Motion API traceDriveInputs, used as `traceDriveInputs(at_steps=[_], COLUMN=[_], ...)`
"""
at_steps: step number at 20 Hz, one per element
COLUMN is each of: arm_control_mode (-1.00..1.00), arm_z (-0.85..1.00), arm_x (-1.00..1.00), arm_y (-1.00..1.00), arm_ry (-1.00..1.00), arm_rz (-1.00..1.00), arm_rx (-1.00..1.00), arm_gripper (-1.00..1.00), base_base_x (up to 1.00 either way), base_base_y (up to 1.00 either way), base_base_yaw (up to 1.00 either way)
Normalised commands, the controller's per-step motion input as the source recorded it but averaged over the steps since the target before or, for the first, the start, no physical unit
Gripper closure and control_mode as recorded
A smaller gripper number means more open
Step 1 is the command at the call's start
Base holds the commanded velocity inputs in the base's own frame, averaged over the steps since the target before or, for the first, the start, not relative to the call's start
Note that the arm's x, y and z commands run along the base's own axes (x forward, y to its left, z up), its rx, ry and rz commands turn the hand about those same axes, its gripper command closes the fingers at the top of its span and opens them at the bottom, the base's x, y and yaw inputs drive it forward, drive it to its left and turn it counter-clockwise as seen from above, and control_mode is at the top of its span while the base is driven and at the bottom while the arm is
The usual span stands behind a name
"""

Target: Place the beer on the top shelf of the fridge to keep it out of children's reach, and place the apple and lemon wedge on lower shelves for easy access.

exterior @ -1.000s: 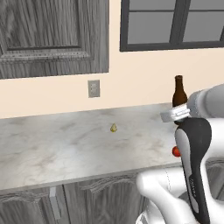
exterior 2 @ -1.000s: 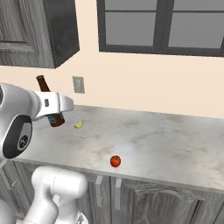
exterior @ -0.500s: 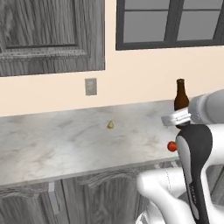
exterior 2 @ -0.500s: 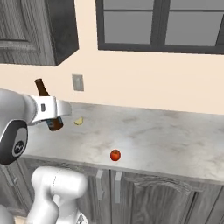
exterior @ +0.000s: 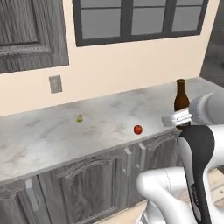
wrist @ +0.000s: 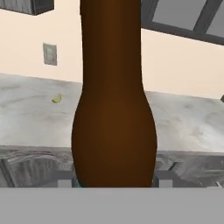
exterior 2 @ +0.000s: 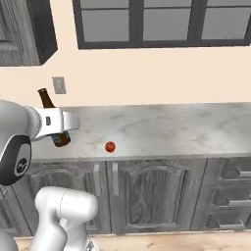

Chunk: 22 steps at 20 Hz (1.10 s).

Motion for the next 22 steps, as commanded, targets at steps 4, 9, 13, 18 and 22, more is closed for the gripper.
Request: traceDriveInputs(at_steps=[4, 9, 13, 18, 22], arm_control_mode=[1.0, 1.0, 1.0, 1.0, 1.0], arm_z=[0.0, 0.0, 0.0, 0.0, 0.0], arm_x=[0.0, 0.0, 0.0, 0.0, 0.0], arm_y=[0.0, 0.0, 0.0, 0.0, 0.0], arm_ry=[0.0, 0.0, 0.0, 0.0, 0.0], arm_rz=[0.0, 0.0, 0.0, 0.0, 0.0], arm_rx=[0.0, 0.0, 0.0, 0.0, 0.0], arm_gripper=[1.0, 1.0, 1.0, 1.0, 1.0], base_base_x=[-0.16, 0.0, 0.0, 0.0, 0.0], base_base_y=[-0.13, -0.06, -0.01, -0.03, -0.13], base_base_yaw=[-0.7, -0.73, -0.74, -0.69, -0.72])
